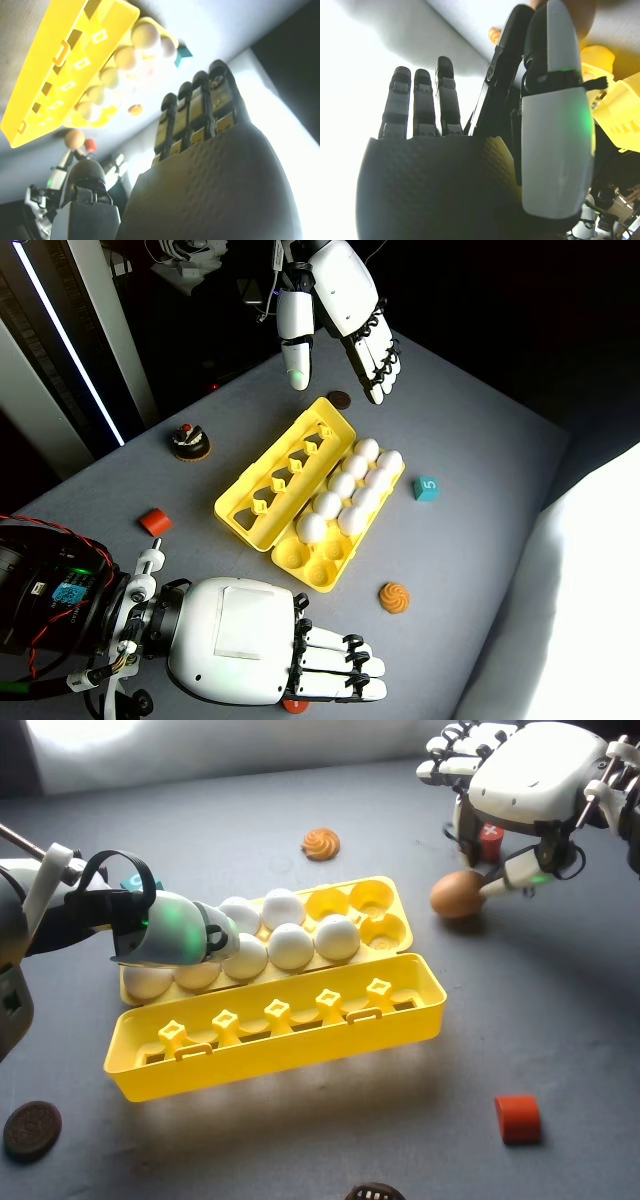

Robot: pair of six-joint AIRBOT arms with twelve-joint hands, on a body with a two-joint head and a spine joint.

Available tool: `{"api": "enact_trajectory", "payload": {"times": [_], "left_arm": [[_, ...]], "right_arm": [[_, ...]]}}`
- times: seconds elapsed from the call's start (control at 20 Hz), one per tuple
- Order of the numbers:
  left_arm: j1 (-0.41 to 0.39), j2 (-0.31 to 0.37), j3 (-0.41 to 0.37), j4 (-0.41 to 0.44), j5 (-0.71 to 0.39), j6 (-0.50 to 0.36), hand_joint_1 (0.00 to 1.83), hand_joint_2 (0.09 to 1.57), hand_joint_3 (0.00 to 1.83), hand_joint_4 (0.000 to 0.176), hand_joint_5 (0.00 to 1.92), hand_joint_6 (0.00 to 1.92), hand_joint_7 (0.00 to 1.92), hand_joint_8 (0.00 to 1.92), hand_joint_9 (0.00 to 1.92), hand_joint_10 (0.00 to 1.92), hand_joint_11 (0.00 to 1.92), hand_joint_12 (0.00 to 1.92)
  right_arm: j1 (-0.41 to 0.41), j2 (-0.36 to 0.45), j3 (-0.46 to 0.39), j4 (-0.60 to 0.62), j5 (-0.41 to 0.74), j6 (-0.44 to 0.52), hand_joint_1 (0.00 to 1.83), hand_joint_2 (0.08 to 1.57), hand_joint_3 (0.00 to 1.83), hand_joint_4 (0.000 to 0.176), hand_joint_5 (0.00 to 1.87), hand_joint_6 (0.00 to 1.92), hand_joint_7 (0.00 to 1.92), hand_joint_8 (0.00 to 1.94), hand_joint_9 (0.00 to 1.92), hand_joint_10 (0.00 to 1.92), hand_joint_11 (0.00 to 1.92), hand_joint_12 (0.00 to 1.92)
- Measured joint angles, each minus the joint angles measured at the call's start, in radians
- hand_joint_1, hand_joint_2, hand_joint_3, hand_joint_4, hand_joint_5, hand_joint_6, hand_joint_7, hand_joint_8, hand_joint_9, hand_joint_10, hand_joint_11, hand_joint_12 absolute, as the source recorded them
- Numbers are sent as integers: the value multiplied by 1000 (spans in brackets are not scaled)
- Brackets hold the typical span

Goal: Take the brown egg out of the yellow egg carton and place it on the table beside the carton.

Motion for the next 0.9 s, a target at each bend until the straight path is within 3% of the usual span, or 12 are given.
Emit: {"api": "enact_trajectory", "payload": {"times": [0.2, 0.25, 0.3, 0.45, 0.5, 0.65, 0.7, 0.75, 0.8, 0.85, 0.9], "left_arm": [[0, 0, 0, 1, 1, 0, 0, 1124, 3, 0, 104, 5, 68, 6, 46, 8, 34, 20], [0, 0, 0, 1, 3, 0, 0, 1122, 1, 0, 96, 2, 64, 4, 42, 6, 34, 20], [0, 0, 0, 1, 3, 0, 0, 1109, 0, 0, 52, 0, 25, 0, 8, 0, 6, 3], [0, 0, 0, 2, 0, 0, 0, 1115, 0, 0, 86, 15, 58, 14, 31, 11, 20, 9], [0, 0, 0, 2, 0, 0, 0, 1118, 1, 0, 84, 13, 53, 11, 27, 8, 18, 8], [0, 0, -1, 13, 2, 0, 0, 1124, 3, 0, 88, 13, 51, 9, 24, 6, 16, 8], [0, 0, -1, 23, 0, 0, 0, 1125, 3, 0, 88, 12, 49, 7, 25, 6, 21, 10], [0, 0, -1, 24, -1, 0, 0, 1125, 3, 0, 88, 12, 49, 7, 25, 6, 21, 10], [0, 0, -1, 24, 0, 0, 0, 1128, 5, 0, 96, 12, 50, 6, 22, 4, 18, 10], [0, 0, -1, 23, 2, 0, 0, 1131, 5, 0, 84, 5, 37, 2, 6, 1, 0, 0], [0, 0, -1, 23, 1, 0, 0, 1129, 3, 0, 88, 6, 38, 2, 11, 3, 11, 5]], "right_arm": [[47, 69, -53, 3, -31, 2, 790, 900, 0, 176, 934, 4, 121, 7, 0, 0, 0, 0], [65, 100, -80, 4, -46, 2, 837, 887, 0, 168, 955, 12, 136, 11, 0, 0, 0, 0], [76, 124, -103, 11, -56, 2, 832, 877, 0, 174, 968, 15, 148, 14, 0, 0, 0, 0], [110, 251, -235, 49, -113, 2, 732, 903, 3, 176, 935, 0, 112, 0, 0, 0, 0, 0], [110, 291, -277, 55, -125, 2, 610, 852, 0, 176, 965, 4, 175, 5, 0, 0, 0, 0], [107, 405, -390, 86, -162, 2, 584, 835, 0, 176, 957, 0, 233, 5, 72, 9, 9, 6], [101, 450, -433, 94, -168, 2, 638, 855, 2, 163, 1009, 1, 406, 19, 270, 9, 1, 435], [101, 472, -454, 100, -172, 2, 638, 855, 2, 163, 1009, 1, 406, 19, 270, 9, 1, 435], [100, 517, -499, 109, -178, 2, 721, 889, 1, 78, 1143, 21, 794, 38, 637, 54, 126, 1028], [100, 544, -526, 114, -176, 2, 682, 943, 0, 95, 1169, 276, 942, 565, 743, 820, 291, 1558], [100, 579, -562, 116, -177, 2, 607, 1004, 0, 109, 876, 1297, 794, 1433, 698, 1489, 390, 1757]]}}
